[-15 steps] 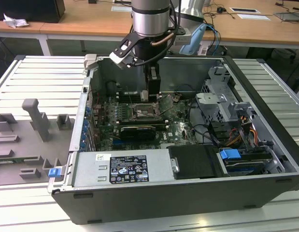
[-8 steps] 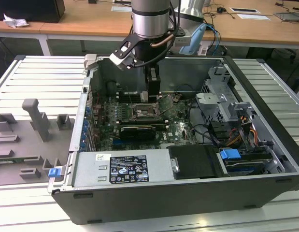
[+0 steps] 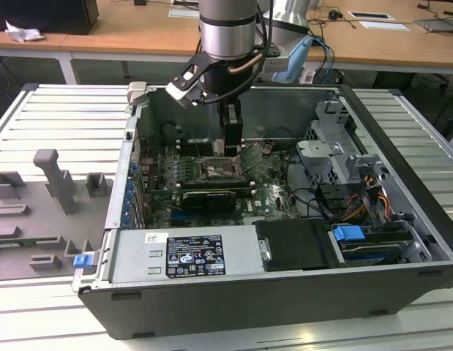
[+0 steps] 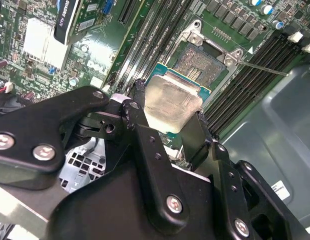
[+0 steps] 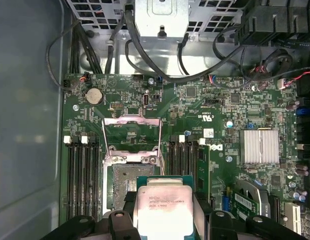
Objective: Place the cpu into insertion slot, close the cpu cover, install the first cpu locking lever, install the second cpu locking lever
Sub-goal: 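Place the cpu into insertion slot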
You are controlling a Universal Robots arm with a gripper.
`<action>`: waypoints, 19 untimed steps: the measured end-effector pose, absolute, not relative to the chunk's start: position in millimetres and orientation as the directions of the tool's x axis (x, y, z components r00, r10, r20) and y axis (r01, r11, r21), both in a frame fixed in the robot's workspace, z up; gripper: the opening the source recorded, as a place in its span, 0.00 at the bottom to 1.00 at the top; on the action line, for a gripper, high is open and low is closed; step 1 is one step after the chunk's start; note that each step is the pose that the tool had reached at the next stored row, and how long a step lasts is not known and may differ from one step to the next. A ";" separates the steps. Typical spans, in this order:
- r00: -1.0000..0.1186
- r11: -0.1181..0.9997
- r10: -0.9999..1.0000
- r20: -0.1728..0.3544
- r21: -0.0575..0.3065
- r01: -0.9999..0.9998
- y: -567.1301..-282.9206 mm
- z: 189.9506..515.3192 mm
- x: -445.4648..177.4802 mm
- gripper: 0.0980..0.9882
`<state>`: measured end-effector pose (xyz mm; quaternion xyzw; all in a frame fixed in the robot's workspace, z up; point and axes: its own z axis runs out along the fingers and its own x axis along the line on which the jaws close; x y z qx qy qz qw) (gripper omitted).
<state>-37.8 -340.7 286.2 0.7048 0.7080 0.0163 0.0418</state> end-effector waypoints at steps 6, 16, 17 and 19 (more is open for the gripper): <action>-0.001 0.004 0.999 -0.036 0.082 0.997 -340.7 283.7 -37.8 0.48; 0.002 0.001 0.999 -0.036 0.082 0.997 -340.7 279.6 -37.8 0.48; 0.002 0.001 0.999 -0.036 0.082 0.997 -340.7 279.3 -37.8 0.48; 0.003 0.000 0.999 -0.036 0.082 0.997 -340.7 278.2 -37.8 0.48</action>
